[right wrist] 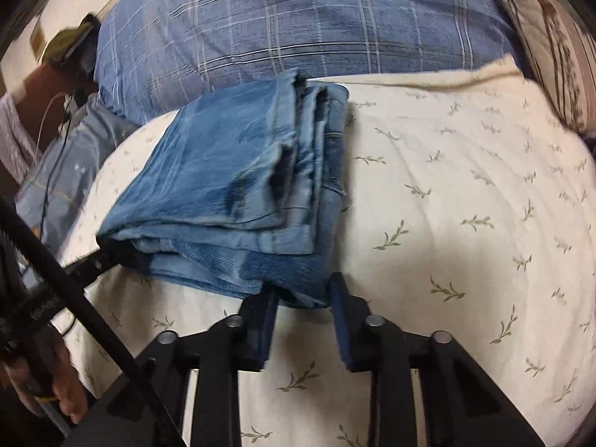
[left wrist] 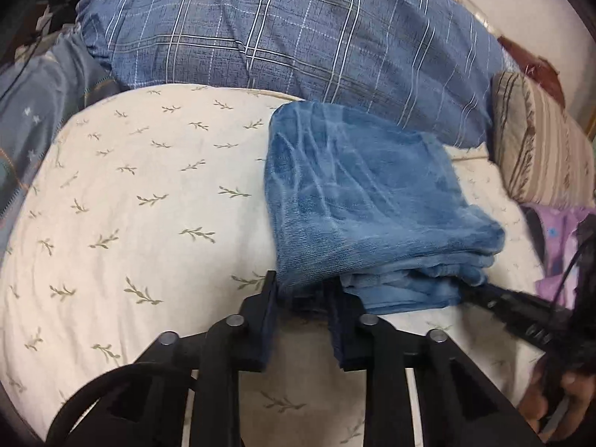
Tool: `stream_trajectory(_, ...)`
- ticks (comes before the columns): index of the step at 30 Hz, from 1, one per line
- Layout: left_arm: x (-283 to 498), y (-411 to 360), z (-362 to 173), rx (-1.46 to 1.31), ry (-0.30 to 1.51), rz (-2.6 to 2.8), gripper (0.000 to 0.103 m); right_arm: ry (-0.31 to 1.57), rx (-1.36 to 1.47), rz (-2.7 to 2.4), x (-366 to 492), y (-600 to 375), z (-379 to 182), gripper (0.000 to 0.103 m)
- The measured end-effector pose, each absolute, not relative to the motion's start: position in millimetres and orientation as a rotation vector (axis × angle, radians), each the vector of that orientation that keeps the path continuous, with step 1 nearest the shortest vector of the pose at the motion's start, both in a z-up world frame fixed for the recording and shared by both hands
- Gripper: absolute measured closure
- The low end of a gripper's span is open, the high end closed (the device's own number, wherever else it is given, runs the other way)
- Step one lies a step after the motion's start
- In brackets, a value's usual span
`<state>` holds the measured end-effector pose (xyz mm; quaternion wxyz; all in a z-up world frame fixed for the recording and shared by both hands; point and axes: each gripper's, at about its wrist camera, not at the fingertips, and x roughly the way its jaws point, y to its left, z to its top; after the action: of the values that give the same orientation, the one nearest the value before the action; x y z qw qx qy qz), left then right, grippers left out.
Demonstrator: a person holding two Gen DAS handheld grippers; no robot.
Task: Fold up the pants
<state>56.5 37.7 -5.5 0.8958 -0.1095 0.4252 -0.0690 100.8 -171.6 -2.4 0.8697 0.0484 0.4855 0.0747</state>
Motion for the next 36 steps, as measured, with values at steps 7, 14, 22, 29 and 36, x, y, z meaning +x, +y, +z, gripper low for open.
stream_trajectory(7,64.6,42.2,-12.7,-0.275,0.953,-0.138,0.087,1.007,0.156,0.168,101.3,-178.0,0.4,0.079)
stream_trajectory(14,70.8,64.4,-13.8,-0.44,0.955,-0.166,0.086,1.022,0.144,0.161,106.6,-172.6,-4.7,0.073)
stream_trajectory(22,63.0,22.3,-6.4,-0.101,0.937,-0.043,0.095,1.045,0.085,0.129,107.1,-170.7,-6.0,0.091)
stream_trajectory(29,56.7,21.7,8.8,-0.128,0.88,-0.048,0.095,1.054,0.11,0.139,107.3,-175.7,-3.0,0.092)
stream_trajectory(36,52.7,15.9,7.4,-0.072,0.884,-0.015,0.096,1.005,0.108,0.154,98.2,-172.1,10.9,0.093)
